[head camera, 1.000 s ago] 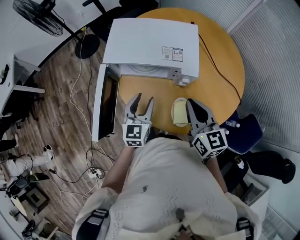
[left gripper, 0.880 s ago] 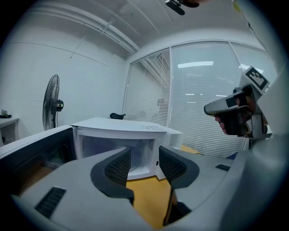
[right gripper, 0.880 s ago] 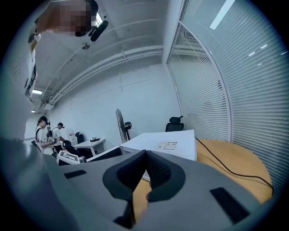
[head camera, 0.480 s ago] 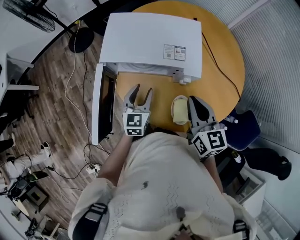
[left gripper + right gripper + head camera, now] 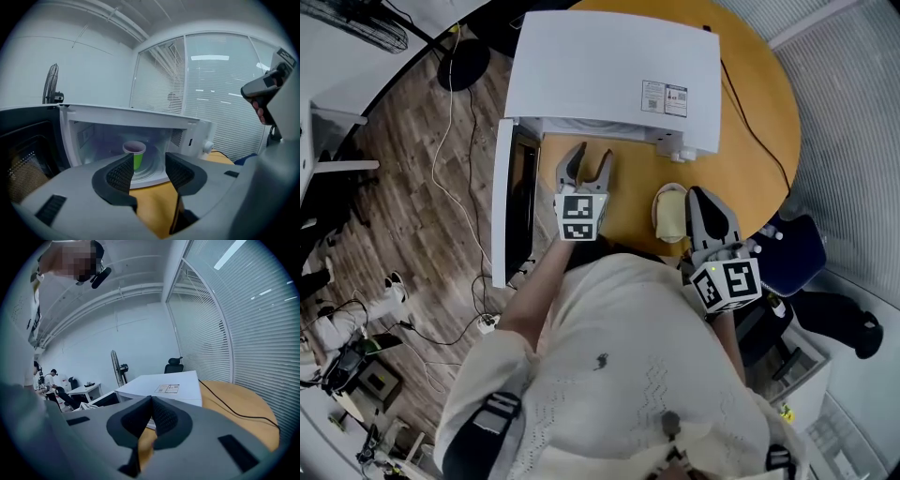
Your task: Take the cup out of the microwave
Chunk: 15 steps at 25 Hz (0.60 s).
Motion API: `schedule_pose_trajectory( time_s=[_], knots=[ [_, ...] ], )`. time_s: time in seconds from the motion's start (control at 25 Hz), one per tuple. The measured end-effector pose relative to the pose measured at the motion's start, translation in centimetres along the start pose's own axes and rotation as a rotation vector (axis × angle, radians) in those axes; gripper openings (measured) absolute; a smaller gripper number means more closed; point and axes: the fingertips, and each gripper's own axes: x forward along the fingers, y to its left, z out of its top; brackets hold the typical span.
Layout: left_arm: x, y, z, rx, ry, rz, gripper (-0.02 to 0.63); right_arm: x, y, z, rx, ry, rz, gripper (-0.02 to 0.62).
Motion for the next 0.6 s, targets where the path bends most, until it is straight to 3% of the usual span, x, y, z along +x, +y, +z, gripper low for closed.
schedule_pose_trajectory(
  time_s=[0.6],
  knots=[
    [6.3,2.8,-1.1,-0.010,0.059,0.003,0.265,2.4,-0.3,-0.7,0.033,0.026,-0.064,0.009]
  ],
)
